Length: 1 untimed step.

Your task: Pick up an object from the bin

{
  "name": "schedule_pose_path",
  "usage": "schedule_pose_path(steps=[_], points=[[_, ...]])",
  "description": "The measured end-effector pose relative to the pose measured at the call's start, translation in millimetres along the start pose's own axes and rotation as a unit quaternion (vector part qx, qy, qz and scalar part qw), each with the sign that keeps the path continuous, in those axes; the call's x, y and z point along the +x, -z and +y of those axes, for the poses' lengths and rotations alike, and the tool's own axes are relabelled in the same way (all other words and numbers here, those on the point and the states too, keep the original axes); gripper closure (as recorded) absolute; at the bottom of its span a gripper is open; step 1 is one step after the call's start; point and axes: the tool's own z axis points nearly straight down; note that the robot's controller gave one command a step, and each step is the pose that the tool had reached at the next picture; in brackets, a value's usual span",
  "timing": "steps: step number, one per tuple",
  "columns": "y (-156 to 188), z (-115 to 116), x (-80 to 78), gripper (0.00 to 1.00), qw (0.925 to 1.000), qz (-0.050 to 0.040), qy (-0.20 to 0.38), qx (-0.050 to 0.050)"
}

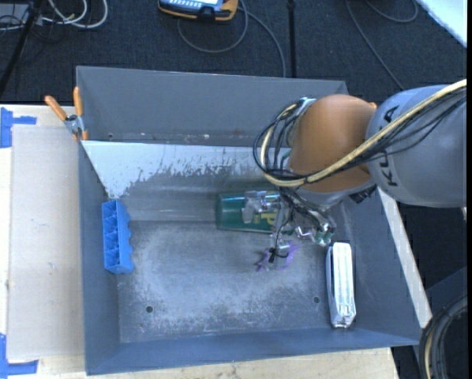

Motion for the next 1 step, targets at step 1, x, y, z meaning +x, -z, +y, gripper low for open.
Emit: schedule_pose_path(steps=[1], points=[[-37.5,-27.0,18.1,0.0,0.9984,0.0103,0.056,-0.005]])
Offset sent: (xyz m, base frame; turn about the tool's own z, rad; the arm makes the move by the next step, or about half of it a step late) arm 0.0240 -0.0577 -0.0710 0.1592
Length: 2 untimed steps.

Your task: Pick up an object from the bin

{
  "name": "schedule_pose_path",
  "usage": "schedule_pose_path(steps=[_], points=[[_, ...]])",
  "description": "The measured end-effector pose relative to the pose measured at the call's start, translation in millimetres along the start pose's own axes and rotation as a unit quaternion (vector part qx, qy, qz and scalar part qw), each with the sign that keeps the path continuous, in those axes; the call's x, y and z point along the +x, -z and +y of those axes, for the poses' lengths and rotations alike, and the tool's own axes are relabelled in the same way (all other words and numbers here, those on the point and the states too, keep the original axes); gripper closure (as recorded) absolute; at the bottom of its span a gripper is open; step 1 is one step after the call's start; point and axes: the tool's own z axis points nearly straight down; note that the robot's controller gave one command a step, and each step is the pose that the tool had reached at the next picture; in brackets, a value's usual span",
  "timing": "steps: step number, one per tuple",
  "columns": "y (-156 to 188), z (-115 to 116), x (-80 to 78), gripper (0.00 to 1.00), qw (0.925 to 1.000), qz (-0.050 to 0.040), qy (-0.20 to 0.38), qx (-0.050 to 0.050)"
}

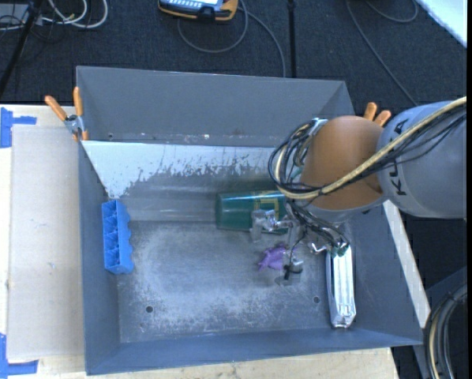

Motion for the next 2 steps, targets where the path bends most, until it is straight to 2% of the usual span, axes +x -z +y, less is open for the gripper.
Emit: schedule_pose_path(steps=[1,2], points=[[-14.1,-27.5,-0.3,0.0,1.0,0.0036,-0.005,0.001],[-20.8,-29.1,3.4,0.0,0.9921,0.0019,-0.125,0.0]])
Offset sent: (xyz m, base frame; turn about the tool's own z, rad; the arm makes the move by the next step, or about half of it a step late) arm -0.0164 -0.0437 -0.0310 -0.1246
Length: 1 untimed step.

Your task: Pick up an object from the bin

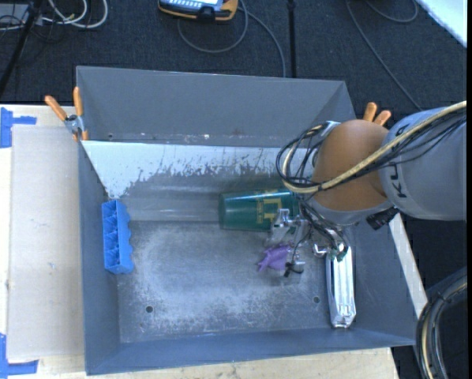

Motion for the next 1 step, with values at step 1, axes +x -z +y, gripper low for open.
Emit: schedule_pose_path(steps=[1], points=[[-1.9,-5.0,-1.2,0.0,0.9991,-0.0023,0.043,0.0]])
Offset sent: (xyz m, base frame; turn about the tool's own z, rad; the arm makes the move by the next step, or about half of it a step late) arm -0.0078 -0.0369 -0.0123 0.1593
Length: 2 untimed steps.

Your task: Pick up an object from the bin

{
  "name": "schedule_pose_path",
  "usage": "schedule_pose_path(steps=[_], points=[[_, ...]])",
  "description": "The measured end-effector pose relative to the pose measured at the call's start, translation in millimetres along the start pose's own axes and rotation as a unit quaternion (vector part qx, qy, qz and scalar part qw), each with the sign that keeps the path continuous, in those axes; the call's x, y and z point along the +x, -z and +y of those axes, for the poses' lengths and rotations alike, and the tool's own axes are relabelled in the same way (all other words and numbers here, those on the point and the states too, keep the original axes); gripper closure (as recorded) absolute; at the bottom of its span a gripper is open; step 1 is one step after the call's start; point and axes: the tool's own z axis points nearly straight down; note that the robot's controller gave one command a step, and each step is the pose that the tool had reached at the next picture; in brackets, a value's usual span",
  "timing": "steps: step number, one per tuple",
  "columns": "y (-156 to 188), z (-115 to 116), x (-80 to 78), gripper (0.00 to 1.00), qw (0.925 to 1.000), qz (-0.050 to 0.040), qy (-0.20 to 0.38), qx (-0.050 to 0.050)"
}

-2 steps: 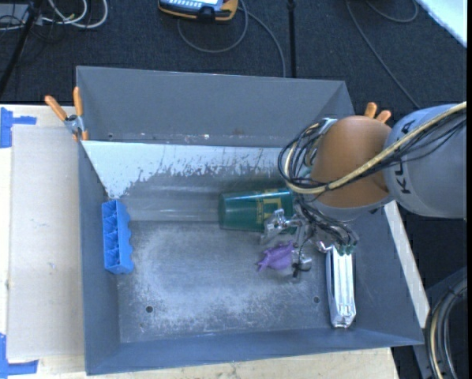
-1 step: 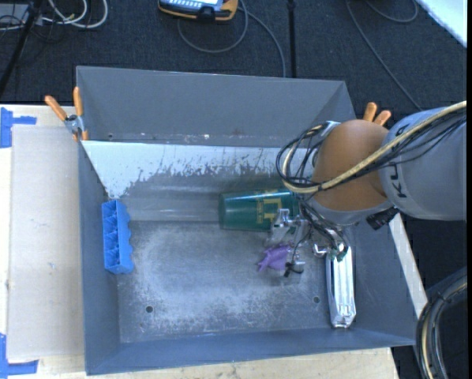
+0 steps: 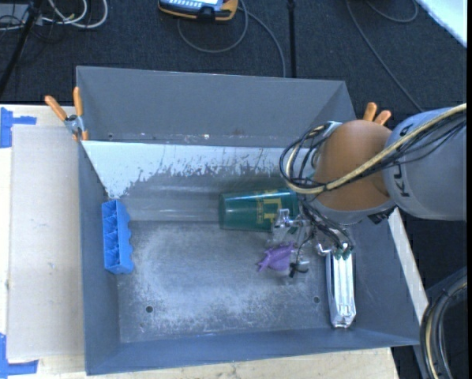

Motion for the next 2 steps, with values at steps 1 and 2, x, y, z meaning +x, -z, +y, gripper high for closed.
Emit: schedule_pose_path(steps=[1,2], points=[[0.5,-8.2,-0.1,0.0,0.9925,-0.0056,0.122,0.001],[-0.1,-20.9,3.2,0.0,0.9962,-0.0046,0.087,-0.002]])
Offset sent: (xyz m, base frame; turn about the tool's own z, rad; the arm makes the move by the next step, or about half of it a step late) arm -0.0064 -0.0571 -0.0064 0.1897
